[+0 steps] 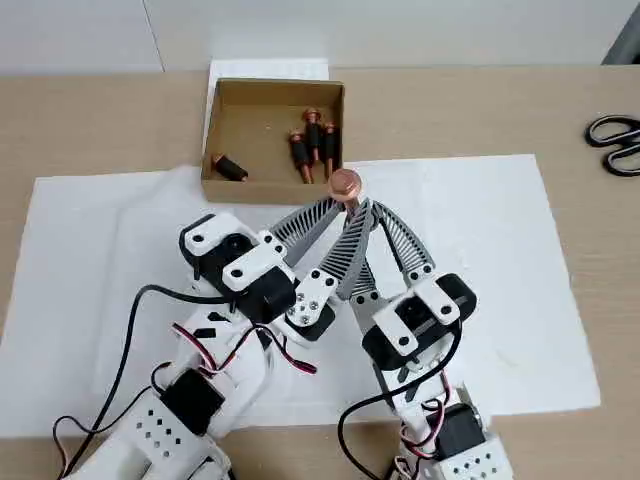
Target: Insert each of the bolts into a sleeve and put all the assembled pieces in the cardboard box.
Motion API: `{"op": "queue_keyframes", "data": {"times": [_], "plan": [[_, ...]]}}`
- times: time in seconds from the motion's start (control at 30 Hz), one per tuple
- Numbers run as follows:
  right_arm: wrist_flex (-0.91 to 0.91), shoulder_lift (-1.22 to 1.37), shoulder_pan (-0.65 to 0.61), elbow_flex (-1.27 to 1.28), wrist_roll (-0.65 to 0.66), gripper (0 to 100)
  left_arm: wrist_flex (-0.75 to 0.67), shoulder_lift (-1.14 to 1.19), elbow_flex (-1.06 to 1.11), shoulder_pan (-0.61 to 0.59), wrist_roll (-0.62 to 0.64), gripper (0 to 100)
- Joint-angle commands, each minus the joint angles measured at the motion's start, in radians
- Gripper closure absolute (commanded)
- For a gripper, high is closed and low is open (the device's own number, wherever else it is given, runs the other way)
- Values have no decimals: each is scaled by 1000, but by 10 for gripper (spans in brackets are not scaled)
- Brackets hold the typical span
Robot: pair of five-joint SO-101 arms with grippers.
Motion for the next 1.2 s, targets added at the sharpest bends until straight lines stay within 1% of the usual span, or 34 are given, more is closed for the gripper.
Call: {"op": "queue_keyframes", "data": {"times": [0.0, 0.17, 0.4, 0.6, 0.77, 1.0, 1.17], "plan": [[-25, -16, -5, 6, 2, 994, -49, -25, -13, 8, -6, 994], [-24, -15, -5, 6, 2, 994, -60, 8, -19, 9, -6, 994], [-24, -15, -7, 6, 2, 994, -60, 86, -67, 41, -11, 994], [-24, -15, -7, 6, 2, 994, -60, 106, -99, 34, -153, 994], [-24, -15, -7, 6, 2, 994, -60, 106, -107, -8, -158, 994], [-24, -15, -7, 6, 2, 994, -52, 114, -102, -9, -158, 994], [-24, -15, -7, 6, 2, 994, 41, 106, -104, -9, -155, 994]]}}
